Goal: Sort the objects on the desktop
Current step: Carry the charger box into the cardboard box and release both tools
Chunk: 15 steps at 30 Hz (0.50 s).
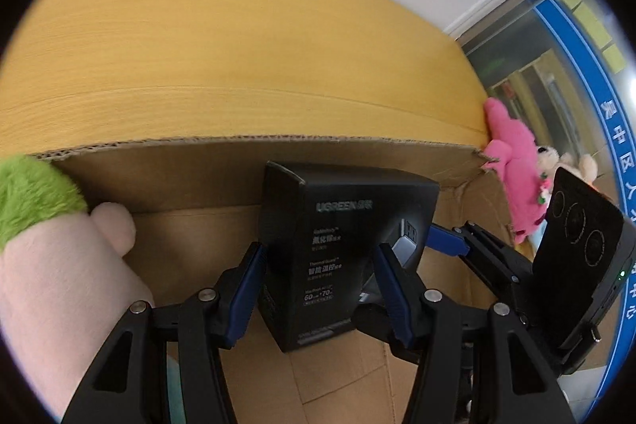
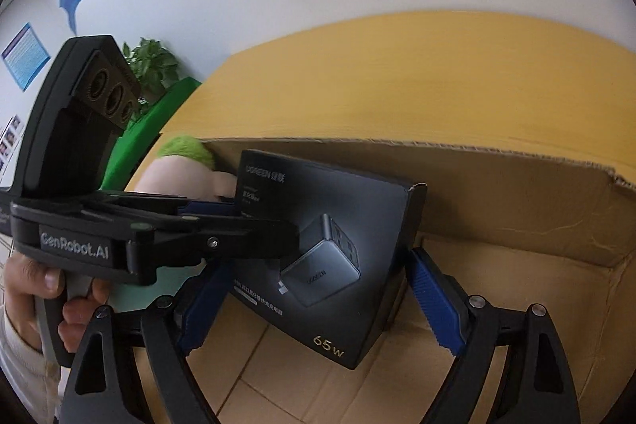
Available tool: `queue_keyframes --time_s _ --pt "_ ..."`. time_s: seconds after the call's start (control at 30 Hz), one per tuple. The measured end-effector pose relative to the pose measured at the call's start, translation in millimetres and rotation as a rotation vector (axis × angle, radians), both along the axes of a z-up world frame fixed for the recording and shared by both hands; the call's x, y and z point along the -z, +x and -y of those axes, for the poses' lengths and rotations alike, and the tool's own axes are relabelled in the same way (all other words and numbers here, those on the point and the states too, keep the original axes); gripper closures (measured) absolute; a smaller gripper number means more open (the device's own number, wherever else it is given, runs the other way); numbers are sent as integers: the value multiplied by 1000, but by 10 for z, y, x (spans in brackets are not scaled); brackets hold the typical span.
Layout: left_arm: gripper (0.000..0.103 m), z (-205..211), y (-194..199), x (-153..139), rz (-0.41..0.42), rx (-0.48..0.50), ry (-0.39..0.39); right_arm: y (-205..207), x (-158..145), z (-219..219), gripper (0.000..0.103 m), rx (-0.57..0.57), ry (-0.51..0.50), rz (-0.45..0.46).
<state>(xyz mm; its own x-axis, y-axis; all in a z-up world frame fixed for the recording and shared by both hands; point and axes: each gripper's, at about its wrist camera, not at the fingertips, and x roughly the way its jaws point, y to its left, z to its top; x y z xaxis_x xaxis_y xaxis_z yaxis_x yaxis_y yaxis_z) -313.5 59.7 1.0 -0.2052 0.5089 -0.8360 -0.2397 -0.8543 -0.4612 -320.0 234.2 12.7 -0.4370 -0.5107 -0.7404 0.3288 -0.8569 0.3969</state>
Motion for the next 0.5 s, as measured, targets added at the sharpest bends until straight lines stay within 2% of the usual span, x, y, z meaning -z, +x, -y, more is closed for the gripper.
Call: queue_keyframes --time_s 0.1,0.2,0.27,0.33,0.43,0.5 --pt "48 4 73 -59 -11 -10 3 9 33 22 15 -7 24 2" --pt "48 64 226 -274 -83 -20 -22 127 -146 52 13 4 48 -37" --pt "48 151 448 -543 -168 -26 -55 272 -323 30 5 24 60 -75" --pt "48 242 695 -843 -265 -25 -73 543 -583 40 0 37 65 -138" --pt "46 388 1265 -1383 -426 -25 -82 1008 -926 2 0 45 73 -225" --pt "30 468 1647 -1698 -534 -34 -82 1427 -1177 -17 0 60 94 -290"
